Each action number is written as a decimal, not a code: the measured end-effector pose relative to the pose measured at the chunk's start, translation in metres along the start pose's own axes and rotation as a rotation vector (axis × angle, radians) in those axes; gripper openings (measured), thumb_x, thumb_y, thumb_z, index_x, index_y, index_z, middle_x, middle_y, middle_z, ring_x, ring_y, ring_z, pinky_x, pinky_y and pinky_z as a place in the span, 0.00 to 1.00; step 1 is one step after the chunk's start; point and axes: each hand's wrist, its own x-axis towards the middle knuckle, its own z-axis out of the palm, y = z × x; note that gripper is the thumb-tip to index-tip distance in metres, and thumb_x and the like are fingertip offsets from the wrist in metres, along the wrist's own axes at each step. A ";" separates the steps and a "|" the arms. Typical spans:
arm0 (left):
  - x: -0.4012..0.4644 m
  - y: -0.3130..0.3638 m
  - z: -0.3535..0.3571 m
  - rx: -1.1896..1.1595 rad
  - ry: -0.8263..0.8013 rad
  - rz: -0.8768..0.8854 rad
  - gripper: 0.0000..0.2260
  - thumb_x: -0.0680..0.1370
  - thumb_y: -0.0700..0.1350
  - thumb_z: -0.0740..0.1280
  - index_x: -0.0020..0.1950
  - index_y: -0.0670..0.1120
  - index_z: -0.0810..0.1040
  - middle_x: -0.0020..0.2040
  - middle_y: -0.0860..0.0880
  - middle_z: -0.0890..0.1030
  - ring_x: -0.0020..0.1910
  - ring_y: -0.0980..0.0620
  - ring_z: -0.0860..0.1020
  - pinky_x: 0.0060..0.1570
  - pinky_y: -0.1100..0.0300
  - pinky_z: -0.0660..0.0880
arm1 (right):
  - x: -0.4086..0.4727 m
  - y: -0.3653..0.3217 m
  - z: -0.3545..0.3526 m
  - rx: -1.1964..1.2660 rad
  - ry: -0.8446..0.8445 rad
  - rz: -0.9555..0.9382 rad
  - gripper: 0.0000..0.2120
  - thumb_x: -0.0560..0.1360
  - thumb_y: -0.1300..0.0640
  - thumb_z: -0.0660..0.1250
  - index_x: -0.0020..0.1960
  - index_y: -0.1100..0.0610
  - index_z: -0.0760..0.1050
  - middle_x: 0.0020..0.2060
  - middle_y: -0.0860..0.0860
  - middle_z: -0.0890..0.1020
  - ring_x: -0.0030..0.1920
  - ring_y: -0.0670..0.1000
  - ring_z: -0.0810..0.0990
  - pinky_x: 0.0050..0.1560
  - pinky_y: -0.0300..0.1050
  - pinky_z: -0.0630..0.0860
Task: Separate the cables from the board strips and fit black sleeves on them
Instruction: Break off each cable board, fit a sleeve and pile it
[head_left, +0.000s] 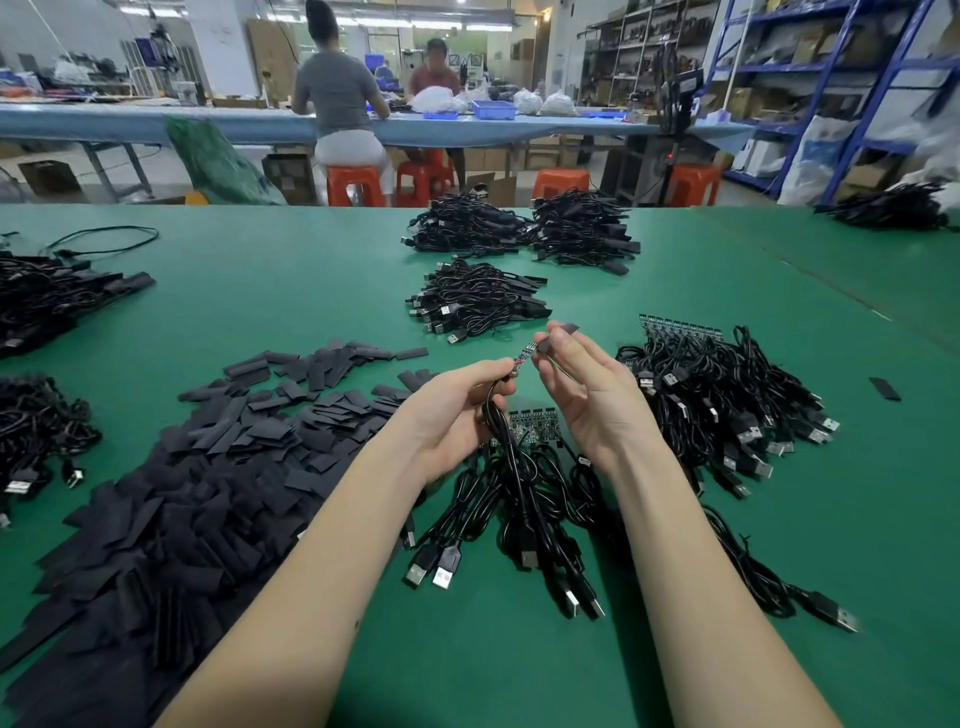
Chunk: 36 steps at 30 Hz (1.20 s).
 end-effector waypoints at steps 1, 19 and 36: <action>0.000 0.000 0.000 0.000 -0.002 -0.002 0.03 0.79 0.40 0.69 0.45 0.42 0.79 0.36 0.48 0.78 0.29 0.57 0.72 0.41 0.61 0.68 | 0.000 0.000 -0.001 0.000 0.006 -0.008 0.07 0.73 0.63 0.74 0.51 0.62 0.83 0.44 0.55 0.87 0.42 0.48 0.85 0.42 0.34 0.81; -0.004 0.005 -0.005 0.190 -0.101 0.090 0.05 0.80 0.37 0.67 0.45 0.42 0.80 0.36 0.49 0.78 0.30 0.58 0.72 0.41 0.62 0.69 | -0.001 -0.003 -0.002 -0.075 -0.030 0.007 0.06 0.66 0.62 0.77 0.43 0.58 0.87 0.44 0.54 0.86 0.43 0.47 0.85 0.45 0.35 0.81; -0.004 0.007 -0.011 0.395 -0.200 0.170 0.04 0.81 0.39 0.67 0.48 0.43 0.80 0.35 0.52 0.79 0.32 0.60 0.73 0.35 0.69 0.73 | -0.005 -0.011 -0.008 -0.184 -0.170 0.111 0.05 0.67 0.60 0.77 0.43 0.56 0.87 0.46 0.55 0.87 0.46 0.48 0.86 0.46 0.35 0.81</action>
